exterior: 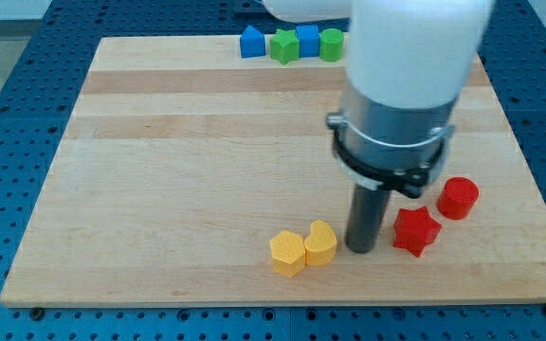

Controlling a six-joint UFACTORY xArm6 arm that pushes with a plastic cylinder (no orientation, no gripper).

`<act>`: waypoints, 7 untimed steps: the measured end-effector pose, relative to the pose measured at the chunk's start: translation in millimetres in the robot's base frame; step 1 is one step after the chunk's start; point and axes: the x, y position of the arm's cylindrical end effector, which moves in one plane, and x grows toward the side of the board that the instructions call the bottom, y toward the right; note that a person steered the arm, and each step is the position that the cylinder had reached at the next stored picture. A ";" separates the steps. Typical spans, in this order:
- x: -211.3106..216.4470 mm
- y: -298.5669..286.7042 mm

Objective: Move the yellow heart above to the red circle

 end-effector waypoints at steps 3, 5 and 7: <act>22.9 67.2; 51.7 21.5; 13.2 -104.1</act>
